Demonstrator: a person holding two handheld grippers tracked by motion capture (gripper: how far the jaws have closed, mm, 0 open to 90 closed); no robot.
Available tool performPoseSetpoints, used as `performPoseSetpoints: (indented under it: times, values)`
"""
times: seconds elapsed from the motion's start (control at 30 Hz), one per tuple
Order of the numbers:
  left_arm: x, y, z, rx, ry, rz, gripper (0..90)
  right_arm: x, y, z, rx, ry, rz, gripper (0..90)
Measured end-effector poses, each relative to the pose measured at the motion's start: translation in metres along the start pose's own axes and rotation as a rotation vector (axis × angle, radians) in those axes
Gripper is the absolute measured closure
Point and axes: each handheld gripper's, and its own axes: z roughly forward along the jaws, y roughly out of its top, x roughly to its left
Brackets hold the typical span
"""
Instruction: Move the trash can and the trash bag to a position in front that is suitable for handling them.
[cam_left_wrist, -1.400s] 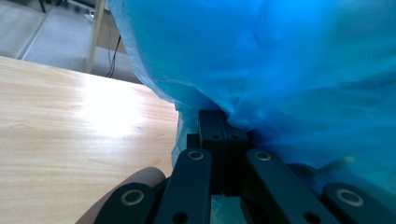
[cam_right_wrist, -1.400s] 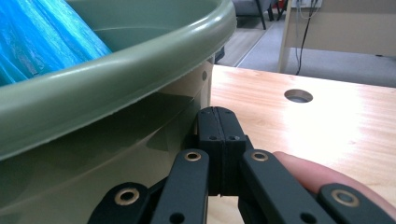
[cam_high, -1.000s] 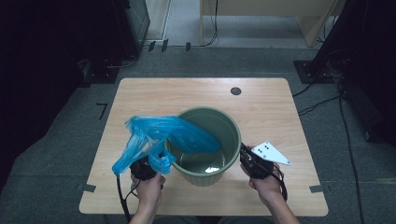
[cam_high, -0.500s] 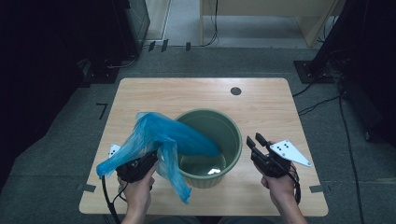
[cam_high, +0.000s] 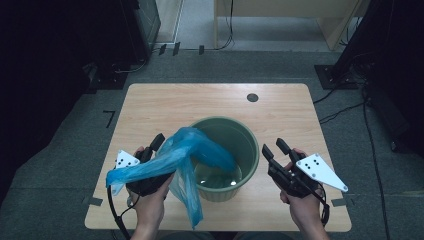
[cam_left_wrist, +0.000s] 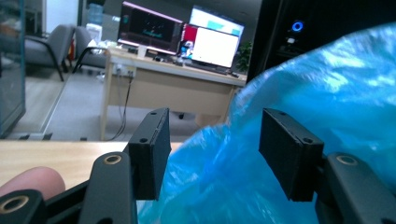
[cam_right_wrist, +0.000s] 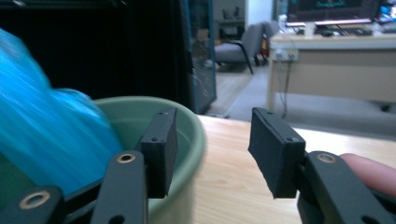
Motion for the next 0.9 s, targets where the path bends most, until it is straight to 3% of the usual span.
performPoseSetpoints:
  times: [0.17, 0.33, 0.43, 0.5, 0.57, 0.7, 0.77, 0.8, 0.83, 0.87, 0.9]
  values:
    - [-0.017, 0.008, 0.008, -0.013, -0.043, 0.018, 46.8, 0.021, 0.015, -0.013, -0.058, 0.082, -0.016, 44.9]
    - [-0.026, 0.011, 0.014, -0.026, -0.067, 0.016, 51.9, 0.033, 0.025, -0.023, -0.103, 0.137, -0.033, 40.2]
    - [-0.033, 0.012, 0.018, -0.028, -0.084, 0.025, 54.8, 0.046, 0.034, -0.03, -0.129, 0.194, -0.055, 35.3]
    - [-0.037, 0.012, 0.02, -0.024, -0.095, 0.029, 55.7, 0.049, 0.036, -0.031, -0.137, 0.209, -0.064, 34.0]
    - [-0.041, 0.012, 0.022, -0.025, -0.108, 0.031, 60.3, 0.057, 0.042, -0.032, -0.158, 0.256, -0.071, 29.8]
    - [-0.048, 0.011, 0.024, -0.024, -0.14, 0.042, 68.3, 0.065, 0.045, -0.028, -0.163, 0.275, -0.083, 29.5]
    - [-0.05, 0.011, 0.024, -0.021, -0.159, 0.053, 70.1, 0.069, 0.046, -0.024, -0.16, 0.275, -0.089, 35.2]
    - [-0.051, 0.011, 0.024, -0.018, -0.167, 0.057, 73.1, 0.074, 0.046, -0.02, -0.163, 0.268, -0.098, 54.0]
    - [-0.052, 0.01, 0.024, -0.015, -0.178, 0.062, 74.2, 0.076, 0.045, -0.018, -0.168, 0.259, -0.108, 63.9]
    - [-0.052, 0.01, 0.024, -0.015, -0.178, 0.062, 74.9, 0.076, 0.045, -0.018, -0.168, 0.259, -0.108, 63.9]
    - [-0.051, 0.01, 0.024, -0.015, -0.18, 0.062, 74.9, 0.077, 0.045, -0.017, -0.168, 0.249, -0.111, 70.2]
